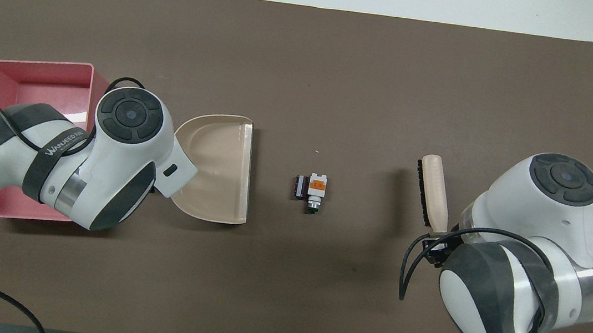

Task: Clean e-waste and dump in bin
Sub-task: 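Move the dustpan toward the component while the right gripper brings the brush over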

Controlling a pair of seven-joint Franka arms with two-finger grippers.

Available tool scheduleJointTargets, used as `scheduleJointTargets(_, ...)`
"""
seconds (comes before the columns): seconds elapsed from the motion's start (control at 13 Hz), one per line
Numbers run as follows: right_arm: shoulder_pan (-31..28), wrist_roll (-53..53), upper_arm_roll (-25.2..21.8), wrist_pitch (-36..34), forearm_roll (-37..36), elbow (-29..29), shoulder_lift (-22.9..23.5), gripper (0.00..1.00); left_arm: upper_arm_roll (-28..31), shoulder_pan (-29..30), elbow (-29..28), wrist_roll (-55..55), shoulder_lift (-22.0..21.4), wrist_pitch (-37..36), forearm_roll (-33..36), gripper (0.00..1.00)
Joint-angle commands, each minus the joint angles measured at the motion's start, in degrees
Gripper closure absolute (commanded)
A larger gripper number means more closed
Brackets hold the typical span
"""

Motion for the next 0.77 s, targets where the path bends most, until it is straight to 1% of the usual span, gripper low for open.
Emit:
scheduleJointTargets(0.0,3.43,3.89,-0.20,2.85,1.55,-2.08,-0.24,1.00,0.54,-2.67,6.54,-0.47,4.16,-5.23,1.19,1.00)
scheduleJointTargets(0.08,4.84,5.91,-0.20,3.03,1.64,-2.43,-0.15,1.00,0.63,-4.41,8.92,-0.56,6.01,-7.25,1.19,1.00)
scheduleJointTargets(0.15,6.07,6.11,-0.20,3.20,1.64,-2.52,-0.15,1.00,0.71,-5.74,10.07,-1.00,7.76,-7.88,1.28,1.00)
scheduleJointTargets(0.46,6.69,6.46,-0.12,6.37,1.73,-4.45,0.20,1.00,0.72,-8.03,10.17,-3.37,9.80,-7.45,1.45,1.00)
scheduleJointTargets(0.69,8.45,7.77,-0.12,7.50,1.99,-4.45,0.55,1.00,0.72,-8.39,10.17,-3.37,9.80,-7.97,1.81,1.00)
